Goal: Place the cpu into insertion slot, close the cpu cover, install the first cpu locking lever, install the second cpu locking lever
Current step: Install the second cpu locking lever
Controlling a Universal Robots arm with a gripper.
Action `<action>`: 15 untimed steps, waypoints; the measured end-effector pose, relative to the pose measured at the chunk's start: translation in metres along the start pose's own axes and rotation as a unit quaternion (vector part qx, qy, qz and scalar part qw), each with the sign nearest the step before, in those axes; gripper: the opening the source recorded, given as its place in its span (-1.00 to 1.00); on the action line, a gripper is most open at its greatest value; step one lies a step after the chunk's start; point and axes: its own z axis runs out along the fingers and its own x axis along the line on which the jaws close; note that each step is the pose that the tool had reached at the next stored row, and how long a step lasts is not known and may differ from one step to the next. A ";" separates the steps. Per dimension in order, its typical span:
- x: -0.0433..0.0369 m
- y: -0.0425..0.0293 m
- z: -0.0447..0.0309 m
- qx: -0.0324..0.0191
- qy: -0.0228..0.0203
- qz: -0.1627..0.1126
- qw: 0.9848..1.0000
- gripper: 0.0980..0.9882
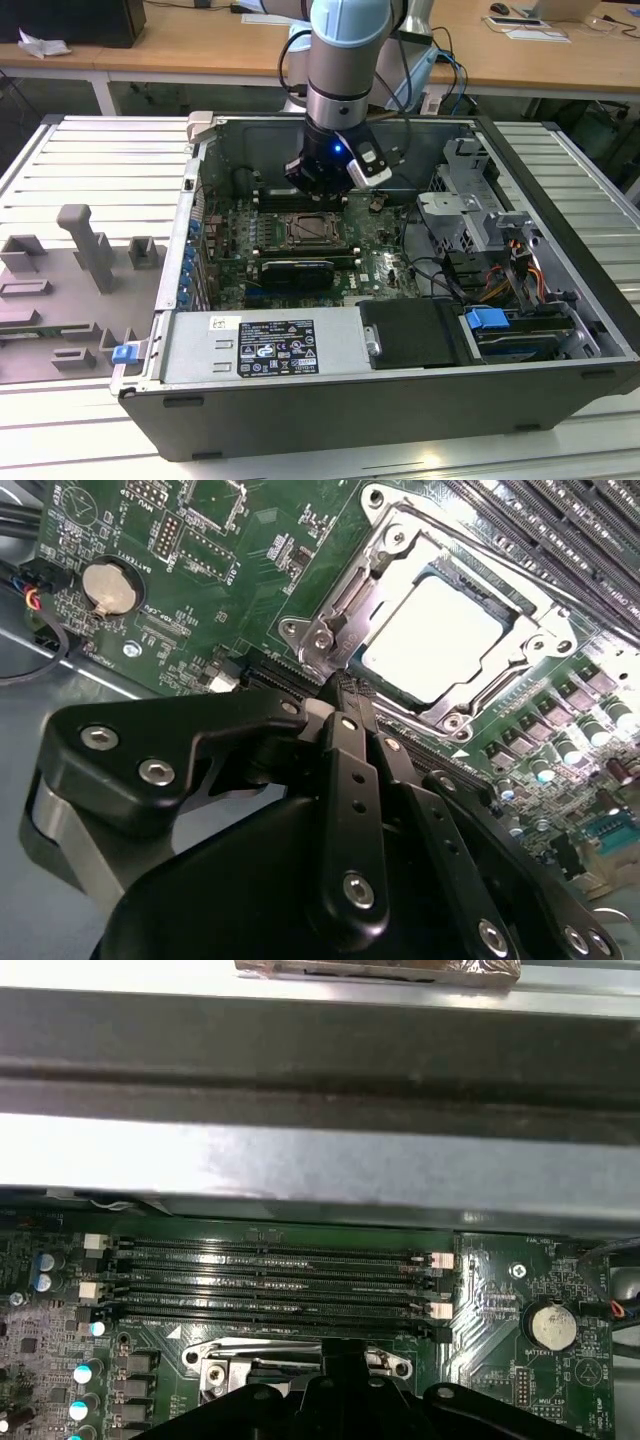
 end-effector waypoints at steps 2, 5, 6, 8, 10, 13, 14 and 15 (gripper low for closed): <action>0.0001 -0.0021 -0.0003 0.000 0.000 0.000 1.000 -0.98; 0.0001 -0.0018 -0.0199 0.000 0.000 0.000 1.000 -0.98; 0.0001 -0.0025 -0.0200 0.000 0.000 0.000 1.000 -0.98; 0.0003 -0.0046 -0.0202 0.000 0.000 0.000 1.000 -0.98; 0.0004 -0.0070 -0.0206 0.000 0.000 0.000 1.000 -0.98; 0.0006 -0.0117 -0.0212 0.000 0.000 0.000 1.000 -0.98; 0.0007 -0.0129 -0.0213 0.000 0.000 0.000 1.000 -0.98; 0.0008 -0.0152 -0.0216 0.000 0.000 0.000 1.000 -0.98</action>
